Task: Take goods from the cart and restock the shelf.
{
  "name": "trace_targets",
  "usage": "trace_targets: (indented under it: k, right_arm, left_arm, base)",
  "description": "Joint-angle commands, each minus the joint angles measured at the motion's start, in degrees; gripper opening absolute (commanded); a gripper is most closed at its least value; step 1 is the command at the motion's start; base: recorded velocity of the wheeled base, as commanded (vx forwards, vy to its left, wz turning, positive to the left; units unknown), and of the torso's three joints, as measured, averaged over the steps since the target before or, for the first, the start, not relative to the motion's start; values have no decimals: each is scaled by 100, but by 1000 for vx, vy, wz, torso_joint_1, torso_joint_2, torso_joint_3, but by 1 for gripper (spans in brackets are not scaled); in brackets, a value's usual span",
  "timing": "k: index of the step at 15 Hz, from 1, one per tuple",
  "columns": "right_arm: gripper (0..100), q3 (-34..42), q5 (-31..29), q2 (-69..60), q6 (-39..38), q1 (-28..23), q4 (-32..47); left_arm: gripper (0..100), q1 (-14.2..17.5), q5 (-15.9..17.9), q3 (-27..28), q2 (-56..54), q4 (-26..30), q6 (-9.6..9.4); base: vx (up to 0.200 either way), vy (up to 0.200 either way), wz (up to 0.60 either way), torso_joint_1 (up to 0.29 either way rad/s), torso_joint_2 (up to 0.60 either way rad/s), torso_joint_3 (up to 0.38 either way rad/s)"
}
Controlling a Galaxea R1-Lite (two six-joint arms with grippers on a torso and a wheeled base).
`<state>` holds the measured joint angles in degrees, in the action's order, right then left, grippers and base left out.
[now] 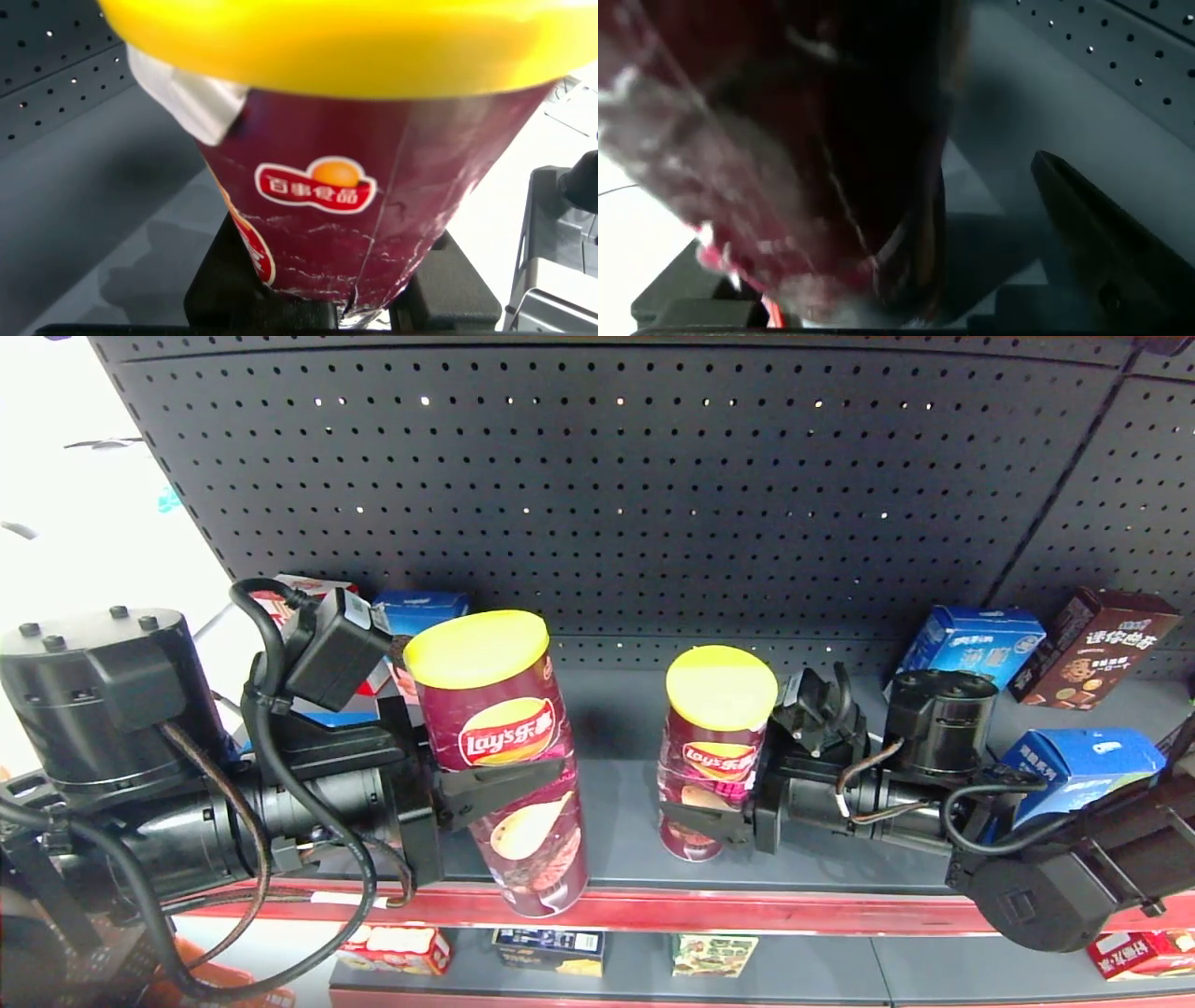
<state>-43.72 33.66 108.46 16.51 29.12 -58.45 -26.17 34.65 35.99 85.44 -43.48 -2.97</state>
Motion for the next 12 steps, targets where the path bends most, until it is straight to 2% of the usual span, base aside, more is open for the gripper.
trace_targets:
  k: [1, 9, 12]
  right_arm:
    - [100, 144, 9, -255, 2, -3, 9]
    - [100, 1146, 9, -1530, 2, -30, 80]
    - [100, 1541, -123, -2365, -25, -65, 115]
  left_arm:
    - [0, -2, -2, 14, 7, -2, -1]
    - [0, -2, -2, 14, -1, -20, -1]
    - [0, -2, -2, 14, 7, -11, -1]
  base:
    - [0, 0, 0, 0, 0, 0]
    - [0, 0, 0, 0, 0, 0]
    - [0, 0, 0, 0, 0, 0]
